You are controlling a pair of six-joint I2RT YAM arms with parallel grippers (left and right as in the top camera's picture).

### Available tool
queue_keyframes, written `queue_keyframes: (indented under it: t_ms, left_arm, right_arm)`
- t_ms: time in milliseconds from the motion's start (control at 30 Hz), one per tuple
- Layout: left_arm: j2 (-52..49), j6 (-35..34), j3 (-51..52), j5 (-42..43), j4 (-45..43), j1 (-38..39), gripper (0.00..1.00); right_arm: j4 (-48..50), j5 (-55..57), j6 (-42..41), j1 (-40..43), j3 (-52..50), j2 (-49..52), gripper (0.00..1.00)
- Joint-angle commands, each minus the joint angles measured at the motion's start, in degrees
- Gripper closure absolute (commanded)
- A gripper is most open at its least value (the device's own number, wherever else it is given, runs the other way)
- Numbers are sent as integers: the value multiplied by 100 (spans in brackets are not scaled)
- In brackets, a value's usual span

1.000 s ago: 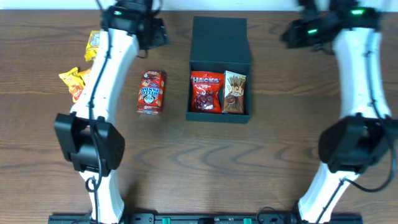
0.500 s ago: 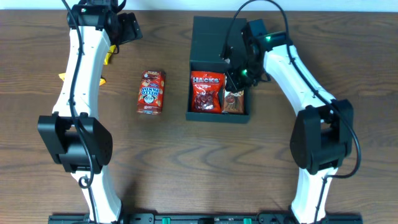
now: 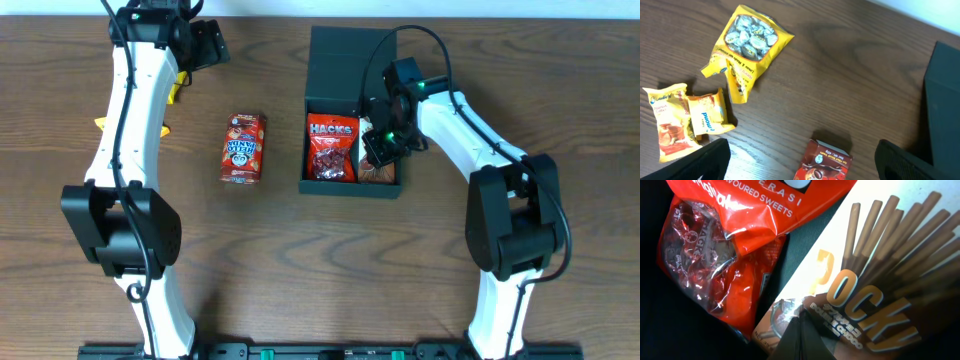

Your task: Pack container

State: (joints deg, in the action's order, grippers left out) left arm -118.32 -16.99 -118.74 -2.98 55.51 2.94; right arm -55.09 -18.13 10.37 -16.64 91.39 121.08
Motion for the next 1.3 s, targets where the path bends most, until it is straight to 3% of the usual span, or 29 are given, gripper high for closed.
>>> queue_keyframes:
  t_ms: [0,133,367,467,633,767,833,900,1033,1267]
  left_arm:
    - [-7,79,-39,33,94,-17,7]
    - [-9,356,144,286,269,24,8]
    - [-9,782,1084,24,319,197,6]
    - [-9,944,1292,-588,-264,122,2]
    - [-46,2636,1298,-798,-1663,-232,5]
    - [-291,2883,1300,-791,-2297,-643,5]
    - [-490,2914,1300,-719,-2640,-844,5]
    - [-728,3248,1300,-304,-3008,-1023,5]
    - [-1093,3530,1300,-103,-3506,-1128,5]
    - [-1683,3630,1298,81,-3698,-1150,5]
  right_arm:
    - [-129,33,-26,-13,525,11,98]
    - [-452,33,-24,98,1578,11,99]
    - [-538,-42,-24,717,2852,11,98]
    - [-522,-205,-24,1001,2968,11,96]
    - [-662,-330,-24,1257,2968,11,94]
    - [-857,-330,-20,1272,2968,11,88]
    - [-896,-330,-22,1270,2968,11,73]
    - [-949,-330,-22,1272,2968,11,48]
    - [-1082,-332,-26,1270,2968,11,15]
    - [-1189,-330,-177,1270,2968,11,6]
